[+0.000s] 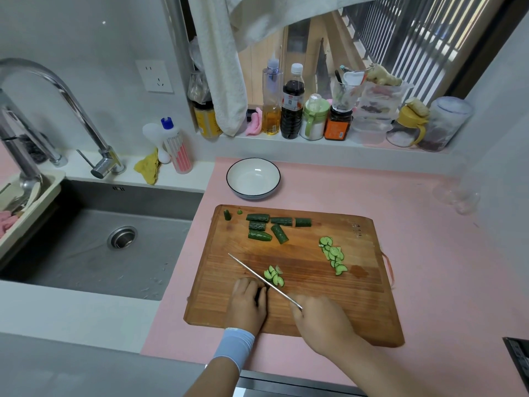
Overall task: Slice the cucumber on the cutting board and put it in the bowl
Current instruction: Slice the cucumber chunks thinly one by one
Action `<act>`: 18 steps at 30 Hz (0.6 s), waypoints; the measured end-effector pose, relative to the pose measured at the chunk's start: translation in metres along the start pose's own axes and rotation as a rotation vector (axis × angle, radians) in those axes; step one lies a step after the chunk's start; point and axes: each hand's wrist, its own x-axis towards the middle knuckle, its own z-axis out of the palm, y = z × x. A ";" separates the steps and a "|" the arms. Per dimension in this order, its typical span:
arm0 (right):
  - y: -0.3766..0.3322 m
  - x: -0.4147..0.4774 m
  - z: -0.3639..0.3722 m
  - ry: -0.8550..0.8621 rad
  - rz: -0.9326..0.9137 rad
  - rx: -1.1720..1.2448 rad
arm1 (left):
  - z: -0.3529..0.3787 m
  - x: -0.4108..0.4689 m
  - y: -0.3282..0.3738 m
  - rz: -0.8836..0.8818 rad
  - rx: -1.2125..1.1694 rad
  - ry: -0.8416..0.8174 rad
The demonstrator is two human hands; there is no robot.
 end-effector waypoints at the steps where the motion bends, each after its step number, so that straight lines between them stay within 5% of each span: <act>1: 0.002 -0.003 0.000 0.008 -0.003 0.004 | 0.000 0.000 -0.001 0.004 0.002 0.001; 18: -0.010 0.013 -0.005 -0.100 0.079 0.029 | -0.005 0.001 0.006 0.021 -0.013 0.007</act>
